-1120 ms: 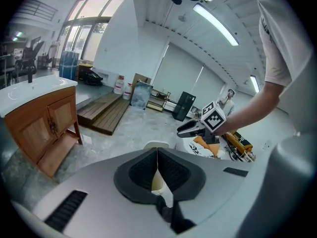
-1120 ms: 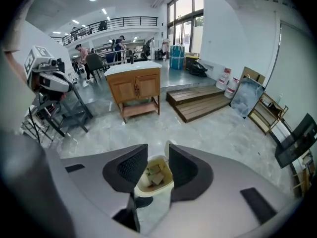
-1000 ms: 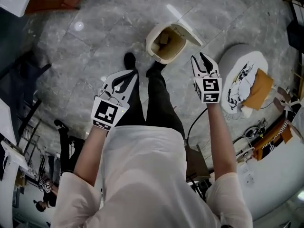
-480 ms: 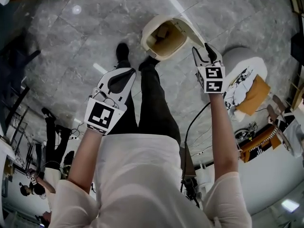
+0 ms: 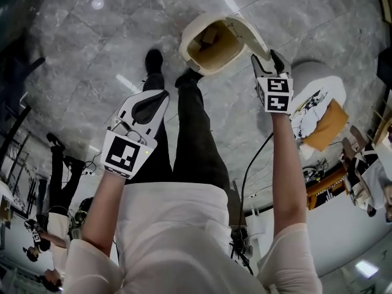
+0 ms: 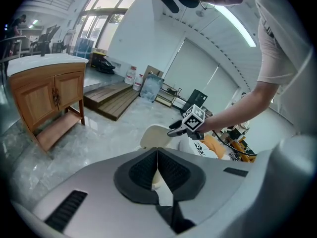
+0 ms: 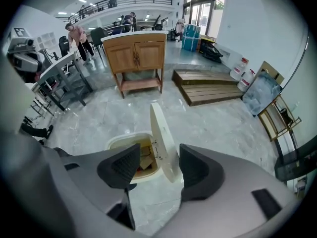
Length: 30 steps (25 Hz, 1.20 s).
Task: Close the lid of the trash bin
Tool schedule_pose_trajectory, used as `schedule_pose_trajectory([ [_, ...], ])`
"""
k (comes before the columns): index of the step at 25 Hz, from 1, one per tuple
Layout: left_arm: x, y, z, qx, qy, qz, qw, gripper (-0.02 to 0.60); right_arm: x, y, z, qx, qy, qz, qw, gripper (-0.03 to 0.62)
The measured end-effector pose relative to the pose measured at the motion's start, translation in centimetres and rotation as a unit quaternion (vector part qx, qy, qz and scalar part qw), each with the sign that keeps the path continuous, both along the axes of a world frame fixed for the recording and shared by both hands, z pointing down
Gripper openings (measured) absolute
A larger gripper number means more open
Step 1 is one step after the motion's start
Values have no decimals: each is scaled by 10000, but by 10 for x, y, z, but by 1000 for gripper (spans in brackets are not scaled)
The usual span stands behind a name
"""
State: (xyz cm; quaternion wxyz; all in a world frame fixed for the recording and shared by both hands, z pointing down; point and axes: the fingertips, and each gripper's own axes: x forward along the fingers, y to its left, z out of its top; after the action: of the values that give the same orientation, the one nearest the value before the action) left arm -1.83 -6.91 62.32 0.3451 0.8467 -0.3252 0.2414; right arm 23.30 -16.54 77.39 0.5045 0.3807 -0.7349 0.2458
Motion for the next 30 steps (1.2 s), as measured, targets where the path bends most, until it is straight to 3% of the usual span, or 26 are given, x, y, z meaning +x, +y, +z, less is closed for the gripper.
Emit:
schedule_pose_trajectory([
  [6, 3, 9, 9, -77, 18, -21, 10000, 18, -4, 10, 2, 90, -54, -70, 9999, 242],
  [17, 1, 22, 19, -230, 52, -77, 9997, 18, -49, 61, 7, 72, -330, -234, 9992, 242],
  [30, -3, 40, 38, -466, 71, -101, 9988, 18, -92, 117, 45, -424, -526, -423, 9968, 250],
])
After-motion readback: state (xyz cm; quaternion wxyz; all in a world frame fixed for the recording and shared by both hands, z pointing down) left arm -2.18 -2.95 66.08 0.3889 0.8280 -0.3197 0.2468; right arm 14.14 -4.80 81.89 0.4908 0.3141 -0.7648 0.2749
